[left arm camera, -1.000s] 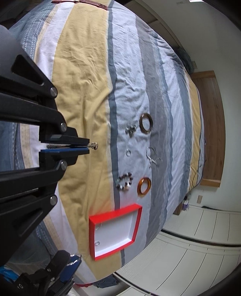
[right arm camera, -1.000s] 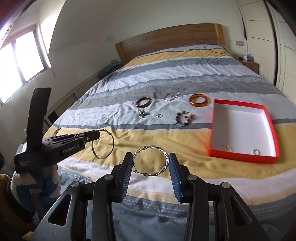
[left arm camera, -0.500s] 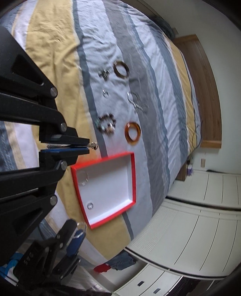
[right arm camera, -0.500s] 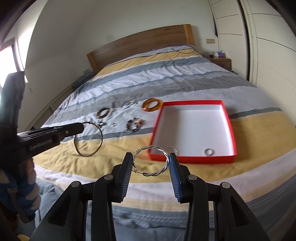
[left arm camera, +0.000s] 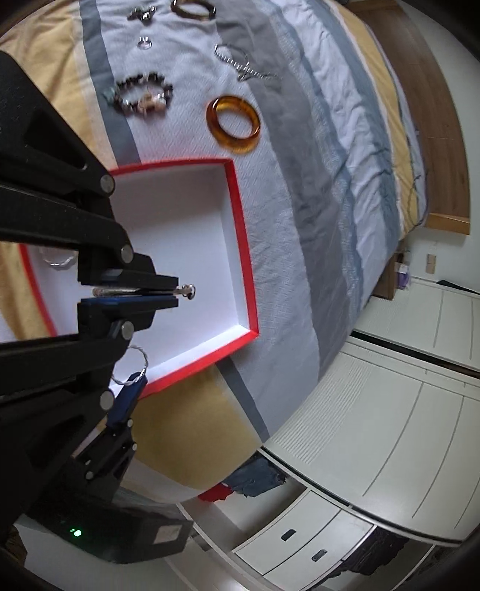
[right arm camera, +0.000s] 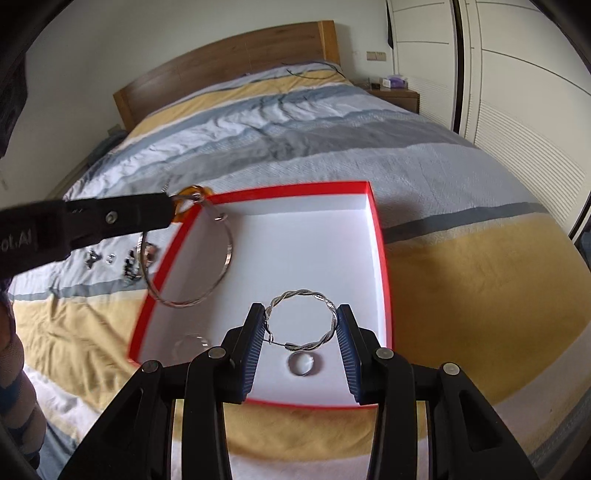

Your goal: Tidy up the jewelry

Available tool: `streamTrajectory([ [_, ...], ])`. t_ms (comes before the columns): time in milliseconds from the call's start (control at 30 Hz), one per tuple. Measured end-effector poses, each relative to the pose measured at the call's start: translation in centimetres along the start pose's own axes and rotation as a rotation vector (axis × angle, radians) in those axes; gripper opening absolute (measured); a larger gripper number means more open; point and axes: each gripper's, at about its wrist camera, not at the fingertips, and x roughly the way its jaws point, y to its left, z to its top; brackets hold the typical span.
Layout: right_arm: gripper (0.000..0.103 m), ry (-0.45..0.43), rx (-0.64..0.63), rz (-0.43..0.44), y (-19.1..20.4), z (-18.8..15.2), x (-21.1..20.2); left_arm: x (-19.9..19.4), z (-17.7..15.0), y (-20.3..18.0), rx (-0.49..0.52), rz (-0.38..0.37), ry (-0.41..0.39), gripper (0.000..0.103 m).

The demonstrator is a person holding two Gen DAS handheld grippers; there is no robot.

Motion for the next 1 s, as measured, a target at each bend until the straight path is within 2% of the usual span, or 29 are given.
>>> streamTrajectory([
  [100, 0.039, 0.03, -0.008, -0.008, -0.5, -0.3, 1.7, 2.9, -0.6, 1.7, -0.027, 0.028, 0.046, 0.003],
  [400, 0.039, 0.075, -0.116, -0.04, 0.5, -0.9, 4.1, 6.5, -3.3, 5.2, -0.065, 0.104, 0.13, 0.003],
  [533, 0.039, 0.113, -0.194, -0.094, 1.4, -1.1, 4.8, 6.7, -3.4, 4.8, -0.036, 0.137, 0.129, 0.004],
  [633, 0.039, 0.128, -0.199, -0.098, 1.3, -1.0, 4.8, 6.8, -3.5, 4.6, -0.02, 0.18, 0.127, 0.006],
  [733, 0.042, 0.139, -0.206, -0.107, 1.3, -0.9, 4.7, 6.7, -3.4, 4.7, -0.025, 0.179, 0.132, 0.007],
  [900, 0.049, 0.134, -0.173, -0.098, 1.0, -0.9, 3.6, 5.0, -3.0, 5.0, -0.054, 0.173, 0.115, 0.022],
  [1000, 0.052, 0.113, -0.153, -0.095, 0.9, -0.8, 2.1, 3.0, -2.9, 4.7, -0.057, 0.176, 0.094, 0.023],
])
